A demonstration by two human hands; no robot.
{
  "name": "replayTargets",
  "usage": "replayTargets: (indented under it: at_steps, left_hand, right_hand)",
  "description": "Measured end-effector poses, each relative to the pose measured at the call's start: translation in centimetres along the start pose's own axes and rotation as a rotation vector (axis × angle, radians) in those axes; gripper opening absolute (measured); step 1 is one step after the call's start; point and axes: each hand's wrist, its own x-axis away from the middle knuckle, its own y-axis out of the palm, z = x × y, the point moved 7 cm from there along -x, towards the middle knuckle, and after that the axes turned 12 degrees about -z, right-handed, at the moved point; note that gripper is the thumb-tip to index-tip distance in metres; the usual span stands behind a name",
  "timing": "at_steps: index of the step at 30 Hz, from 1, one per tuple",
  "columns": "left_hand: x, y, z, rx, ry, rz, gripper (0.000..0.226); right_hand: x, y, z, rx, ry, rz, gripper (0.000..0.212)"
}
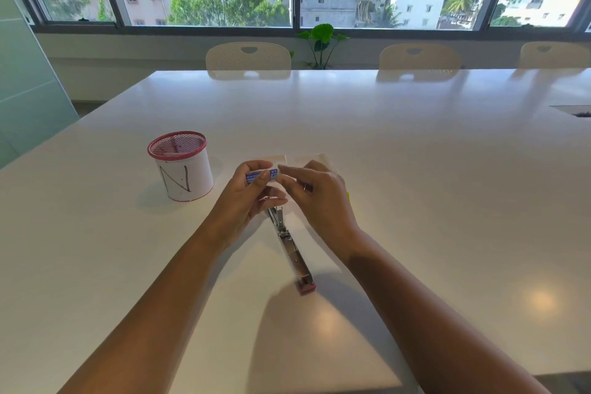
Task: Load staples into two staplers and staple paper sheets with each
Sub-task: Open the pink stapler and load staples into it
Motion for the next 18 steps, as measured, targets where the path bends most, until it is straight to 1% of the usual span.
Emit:
replayTargets:
  at_steps: [4, 6, 7, 8, 10, 11, 14, 16, 18]
  left_hand:
    - [0.2, -0.6, 0.3, -0.042, 0.012, 0.043, 0.014]
    - [0.2, -1.2, 1.0, -0.133, 0.028, 0.085, 0.013]
    - [0.3, -1.8, 1.5, -0.246, 0.034, 0.133, 0.012]
    - [0.4, -2.7, 2.2, -0.418, 0.037, 0.194, 0.011]
    - [0.6, -4.2, 3.0, -0.813, 0.018, 0.287, 0.014]
    - [0.7, -4.6, 2.9, -0.951, -0.009, 0.299, 0.017]
    - [1.0, -5.0, 1.6, -1.177, -0.155, 0.266, 0.021]
    - [1.5, -5.6, 1.0, -1.266, -0.258, 0.285, 0.02]
    - [2.2, -6.6, 1.0, -1.294, -0.316, 0.351, 0.02]
  right_hand:
    - [-0.3, 0.4, 0.0, 0.011, 0.025, -0.095, 0.034]
    - [-0.4, 0.8, -0.2, 0.061, 0.028, -0.158, 0.041]
    - [-0.4, 0.9, 0.0, 0.088, 0.051, -0.189, 0.044]
    - [-0.4, 1.0, 0.5, 0.104, 0.093, -0.216, 0.045]
    - [-0.5, 1.0, 1.6, 0.085, 0.187, -0.267, 0.04]
    - [-0.5, 1.0, 1.9, 0.046, 0.213, -0.298, 0.037]
    - [0.0, 1.7, 2.1, -0.055, 0.232, -0.473, 0.033]
    - [0.6, 2.7, 2.1, -0.042, 0.242, -0.601, 0.035]
    - [0.8, 3.4, 2.8, 0.013, 0.289, -0.631, 0.033]
